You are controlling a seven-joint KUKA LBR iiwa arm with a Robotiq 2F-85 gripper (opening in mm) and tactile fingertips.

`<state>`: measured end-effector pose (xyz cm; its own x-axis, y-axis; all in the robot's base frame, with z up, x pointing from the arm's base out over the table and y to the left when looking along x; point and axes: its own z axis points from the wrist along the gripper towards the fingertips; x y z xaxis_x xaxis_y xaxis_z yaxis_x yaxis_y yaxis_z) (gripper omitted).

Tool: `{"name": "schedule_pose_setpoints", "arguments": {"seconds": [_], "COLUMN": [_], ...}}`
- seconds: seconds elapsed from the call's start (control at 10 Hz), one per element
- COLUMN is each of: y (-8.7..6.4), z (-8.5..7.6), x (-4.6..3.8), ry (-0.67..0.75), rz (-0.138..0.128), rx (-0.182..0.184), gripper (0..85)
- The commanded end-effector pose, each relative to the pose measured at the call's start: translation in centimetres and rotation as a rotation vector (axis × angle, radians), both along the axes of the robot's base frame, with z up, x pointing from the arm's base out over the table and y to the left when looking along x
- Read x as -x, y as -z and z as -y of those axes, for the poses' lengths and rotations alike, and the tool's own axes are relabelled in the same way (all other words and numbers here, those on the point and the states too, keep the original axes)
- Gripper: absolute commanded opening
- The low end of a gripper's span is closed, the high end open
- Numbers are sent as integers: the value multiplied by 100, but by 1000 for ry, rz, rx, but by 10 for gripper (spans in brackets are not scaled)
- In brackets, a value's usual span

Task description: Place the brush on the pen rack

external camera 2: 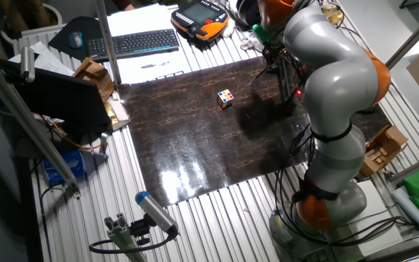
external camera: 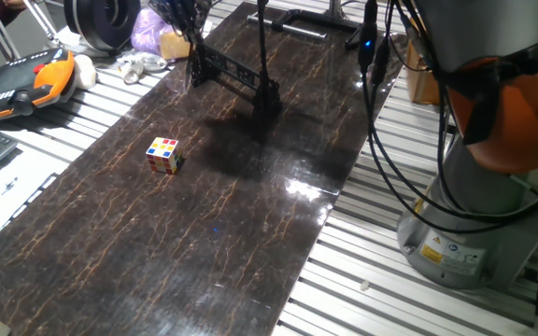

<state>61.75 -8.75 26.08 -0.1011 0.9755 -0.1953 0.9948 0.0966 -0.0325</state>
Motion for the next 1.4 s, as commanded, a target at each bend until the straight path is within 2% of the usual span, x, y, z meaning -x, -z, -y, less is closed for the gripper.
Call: {"name": "schedule_pose_setpoints", "arguments": {"seconds": [0.0,0.8,1.3], "y": [4,50,61], "z": [1,42,62], "x": [-2,-44,-42], "ry": [0,-2,10], "rz": [0,-5,-3], "rx": [-4,-19,-22], "gripper": [10,10,10]}}
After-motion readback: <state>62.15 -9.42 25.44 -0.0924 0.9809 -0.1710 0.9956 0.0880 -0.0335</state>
